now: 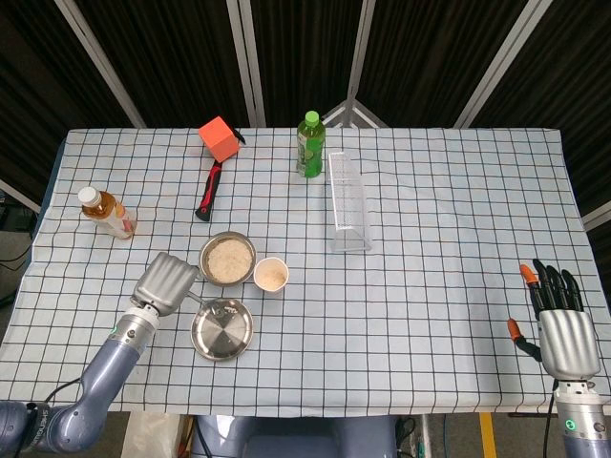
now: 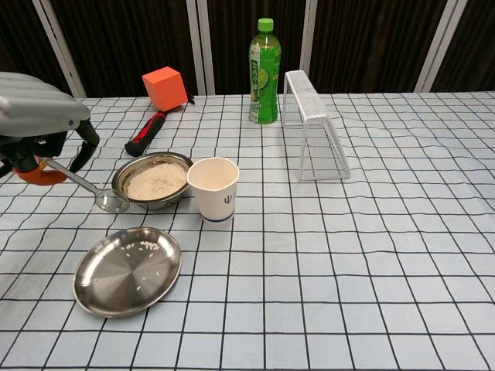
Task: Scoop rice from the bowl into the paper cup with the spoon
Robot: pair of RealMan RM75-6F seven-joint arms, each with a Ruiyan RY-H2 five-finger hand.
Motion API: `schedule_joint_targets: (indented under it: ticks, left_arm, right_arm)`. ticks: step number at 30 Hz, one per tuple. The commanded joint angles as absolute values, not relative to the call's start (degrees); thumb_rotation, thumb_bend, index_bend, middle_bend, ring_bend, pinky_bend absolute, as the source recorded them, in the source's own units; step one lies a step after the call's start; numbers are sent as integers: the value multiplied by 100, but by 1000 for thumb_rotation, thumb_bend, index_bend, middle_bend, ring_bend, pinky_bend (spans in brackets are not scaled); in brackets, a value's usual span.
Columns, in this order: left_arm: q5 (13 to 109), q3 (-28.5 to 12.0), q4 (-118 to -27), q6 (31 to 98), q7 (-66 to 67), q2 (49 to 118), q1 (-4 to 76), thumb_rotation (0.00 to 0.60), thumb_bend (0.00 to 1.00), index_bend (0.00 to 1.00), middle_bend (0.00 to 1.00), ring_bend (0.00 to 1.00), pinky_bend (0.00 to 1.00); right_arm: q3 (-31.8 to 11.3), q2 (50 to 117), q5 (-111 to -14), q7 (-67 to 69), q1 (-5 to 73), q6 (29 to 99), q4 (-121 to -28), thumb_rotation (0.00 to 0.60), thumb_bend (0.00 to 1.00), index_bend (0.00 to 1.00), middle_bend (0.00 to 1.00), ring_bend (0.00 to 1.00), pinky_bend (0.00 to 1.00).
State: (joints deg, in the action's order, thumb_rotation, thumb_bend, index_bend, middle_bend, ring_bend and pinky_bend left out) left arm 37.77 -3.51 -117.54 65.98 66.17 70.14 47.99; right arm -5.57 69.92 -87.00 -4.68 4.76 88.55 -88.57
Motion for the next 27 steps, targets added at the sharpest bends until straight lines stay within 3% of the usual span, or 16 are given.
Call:
schedule_joint_targets:
  ticks: [1,16,27]
  left_arm:
    - [3600,-283,-11713,6585,6734,7143,4952,600,462,597,998,987,1000]
    - [2654,-45,-11675,6782,7254,7697,5614,600,423,577,991,985,1000]
    - [2508,98,-11538,6902,7085,8000,5777,600,269,505,978,979,1000]
  right_arm:
    - [-561,6997,-8700,-464,472,8868,-8855,600,383,0,0,0,0]
    - [-553,6997,-8703,-472,458,8881,-8869,600,383,0,0,0,0]
    - [-556,7007,-8684,-467,441,8895,-8881,600,384,0,0,0,0]
